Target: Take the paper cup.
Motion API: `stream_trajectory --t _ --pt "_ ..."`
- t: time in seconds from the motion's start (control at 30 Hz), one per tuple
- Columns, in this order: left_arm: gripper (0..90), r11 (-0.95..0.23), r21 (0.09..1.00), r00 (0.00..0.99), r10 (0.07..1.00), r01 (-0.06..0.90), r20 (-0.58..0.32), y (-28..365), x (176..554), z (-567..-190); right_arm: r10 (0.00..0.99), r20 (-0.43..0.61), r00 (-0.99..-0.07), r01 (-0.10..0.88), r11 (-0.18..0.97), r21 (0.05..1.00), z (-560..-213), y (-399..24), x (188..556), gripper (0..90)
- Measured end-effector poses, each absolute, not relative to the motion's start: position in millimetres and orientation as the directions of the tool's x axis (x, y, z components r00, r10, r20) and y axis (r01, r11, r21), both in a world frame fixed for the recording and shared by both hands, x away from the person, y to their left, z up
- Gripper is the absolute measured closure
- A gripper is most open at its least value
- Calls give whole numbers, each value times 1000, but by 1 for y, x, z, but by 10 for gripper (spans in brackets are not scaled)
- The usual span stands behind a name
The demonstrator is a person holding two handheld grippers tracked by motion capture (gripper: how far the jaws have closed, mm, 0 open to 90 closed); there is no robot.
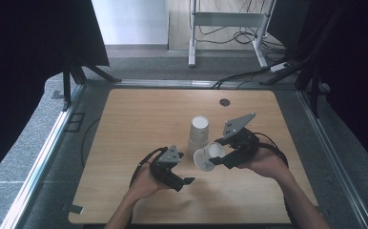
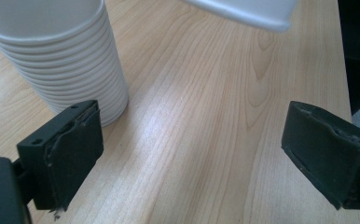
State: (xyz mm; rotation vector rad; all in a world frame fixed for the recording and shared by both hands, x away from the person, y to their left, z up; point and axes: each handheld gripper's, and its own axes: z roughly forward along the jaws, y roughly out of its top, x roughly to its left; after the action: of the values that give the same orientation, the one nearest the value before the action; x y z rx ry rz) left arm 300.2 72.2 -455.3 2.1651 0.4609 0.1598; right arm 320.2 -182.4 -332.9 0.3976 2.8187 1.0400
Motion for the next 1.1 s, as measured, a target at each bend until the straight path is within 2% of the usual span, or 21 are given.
stream_trajectory --t 0.53,1.1 --pt "54 -544 809 946 321 225 -48 75 293 -465 230 -7 -973 150 659 737 -371 -194 313 362" --pt "54 -529 826 955 294 197 -40 76 288 -475 191 22 -981 133 593 794 -402 -198 311 363"
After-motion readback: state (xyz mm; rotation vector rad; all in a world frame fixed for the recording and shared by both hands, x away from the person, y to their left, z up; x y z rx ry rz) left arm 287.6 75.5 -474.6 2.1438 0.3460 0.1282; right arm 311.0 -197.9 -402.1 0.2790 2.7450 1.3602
